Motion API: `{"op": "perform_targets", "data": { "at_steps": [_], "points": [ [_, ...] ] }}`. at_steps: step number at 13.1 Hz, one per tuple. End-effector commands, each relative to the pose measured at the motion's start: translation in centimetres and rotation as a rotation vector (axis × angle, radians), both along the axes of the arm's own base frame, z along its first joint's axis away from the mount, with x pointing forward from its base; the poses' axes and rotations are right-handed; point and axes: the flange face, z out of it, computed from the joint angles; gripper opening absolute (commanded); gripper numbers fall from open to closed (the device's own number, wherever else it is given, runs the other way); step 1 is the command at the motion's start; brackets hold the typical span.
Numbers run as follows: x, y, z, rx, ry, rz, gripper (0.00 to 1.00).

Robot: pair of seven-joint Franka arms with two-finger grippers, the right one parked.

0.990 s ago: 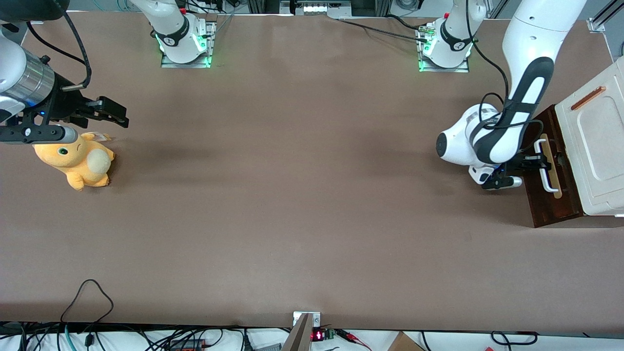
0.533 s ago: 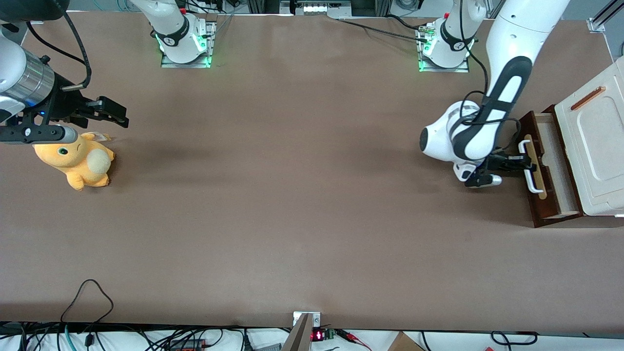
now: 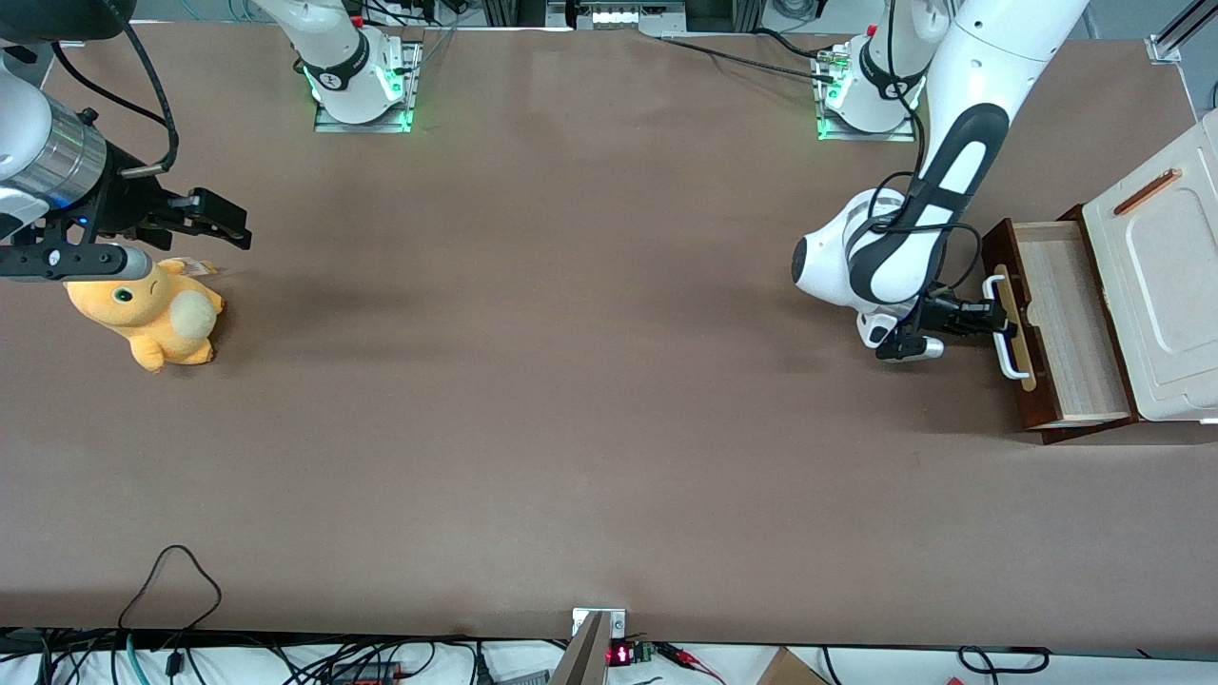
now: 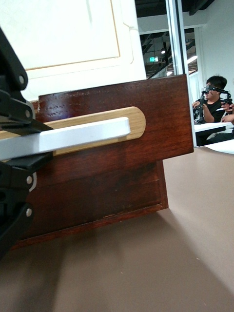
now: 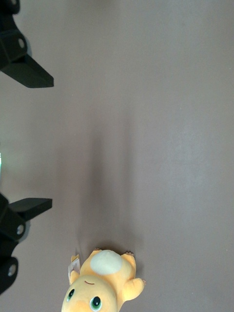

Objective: Open lower drawer with left arm only

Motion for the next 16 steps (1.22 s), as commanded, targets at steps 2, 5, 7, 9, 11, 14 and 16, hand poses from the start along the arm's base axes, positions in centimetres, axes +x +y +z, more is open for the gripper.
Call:
{"op": "perform_targets", "data": {
  "at_steps": [2,5,7,9,11,14,16],
  "points": [
    [0.2,-3.3,1.1,0.008,0.013,-0.043,0.00],
    [0.2,-3.2,1.2,0.007,0.013,-0.041,0.12],
    [0.2,-3.1,1.2,0.008,0.015,-0.039,0.47],
    [0.3,-2.6,1.1,0.002,0.017,-0.031,1.00],
    [0.3,-2.7,1.3,-0.013,0.016,-0.014,1.00],
    [1.6,-3.7,4.0,-0.152,-0.030,0.096,1.00],
    [2.1,-4.1,6.7,-0.257,-0.073,0.175,1.00]
  ]
}}
